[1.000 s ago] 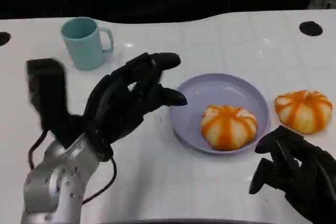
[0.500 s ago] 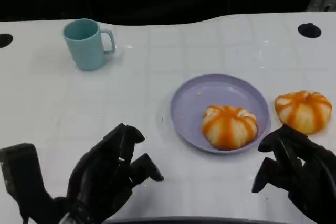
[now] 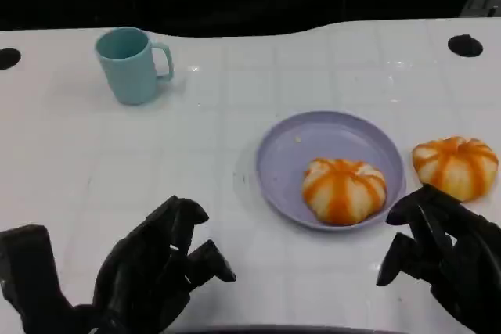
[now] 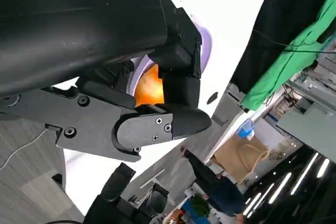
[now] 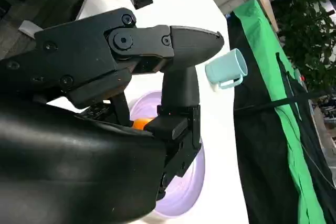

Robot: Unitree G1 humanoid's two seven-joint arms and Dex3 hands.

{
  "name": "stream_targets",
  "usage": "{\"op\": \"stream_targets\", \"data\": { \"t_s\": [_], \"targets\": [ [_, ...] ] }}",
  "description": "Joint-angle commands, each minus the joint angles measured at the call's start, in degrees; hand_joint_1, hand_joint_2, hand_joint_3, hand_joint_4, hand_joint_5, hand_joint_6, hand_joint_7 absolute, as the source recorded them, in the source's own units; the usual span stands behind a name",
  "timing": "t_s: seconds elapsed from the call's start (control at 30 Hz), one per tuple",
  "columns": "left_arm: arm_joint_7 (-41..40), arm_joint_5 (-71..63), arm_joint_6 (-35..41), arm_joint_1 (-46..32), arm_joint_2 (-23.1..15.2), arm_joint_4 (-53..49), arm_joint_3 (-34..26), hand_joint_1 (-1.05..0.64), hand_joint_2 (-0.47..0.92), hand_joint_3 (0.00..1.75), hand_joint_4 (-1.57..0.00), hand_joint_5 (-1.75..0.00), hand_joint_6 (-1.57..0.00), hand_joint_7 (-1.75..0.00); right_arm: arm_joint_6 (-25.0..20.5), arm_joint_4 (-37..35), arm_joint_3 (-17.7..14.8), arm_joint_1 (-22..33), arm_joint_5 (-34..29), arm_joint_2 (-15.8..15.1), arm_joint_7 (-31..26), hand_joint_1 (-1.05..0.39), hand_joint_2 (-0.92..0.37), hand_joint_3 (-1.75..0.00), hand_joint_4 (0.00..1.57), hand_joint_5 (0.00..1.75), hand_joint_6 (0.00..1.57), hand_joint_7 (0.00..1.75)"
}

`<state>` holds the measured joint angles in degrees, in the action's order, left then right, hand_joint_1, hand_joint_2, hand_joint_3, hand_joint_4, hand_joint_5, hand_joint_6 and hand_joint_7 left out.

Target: Grasp the bread from the table and place it into the plate.

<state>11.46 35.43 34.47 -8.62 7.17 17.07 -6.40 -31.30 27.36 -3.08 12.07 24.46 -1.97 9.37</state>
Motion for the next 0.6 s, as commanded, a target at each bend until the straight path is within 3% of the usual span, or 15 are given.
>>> {"op": "stream_targets", "data": {
  "t_s": [0.03,0.6],
  "targets": [
    [0.25,-0.49,-1.64,-0.07,-0.92,-0.56,0.3,-0.56,0.92,0.43,-0.81,-1.75,-0.59,-1.75,0.09,0.46,-0.67,0.41,0.7,-0.94,0.46,-0.43,-0.92,-0.4,0.63,1.75,0.5,1.61],
    [0.94,-1.19,-4.22,0.74,-1.32,-1.99,0.99,-0.57,0.92,0.43,-0.83,-1.75,-0.62,-1.75,1.34,-1.01,-0.82,0.44,0.21,-0.96,1.34,-0.44,-0.92,-0.37,0.66,1.75,0.53,1.6]
  ]
}}
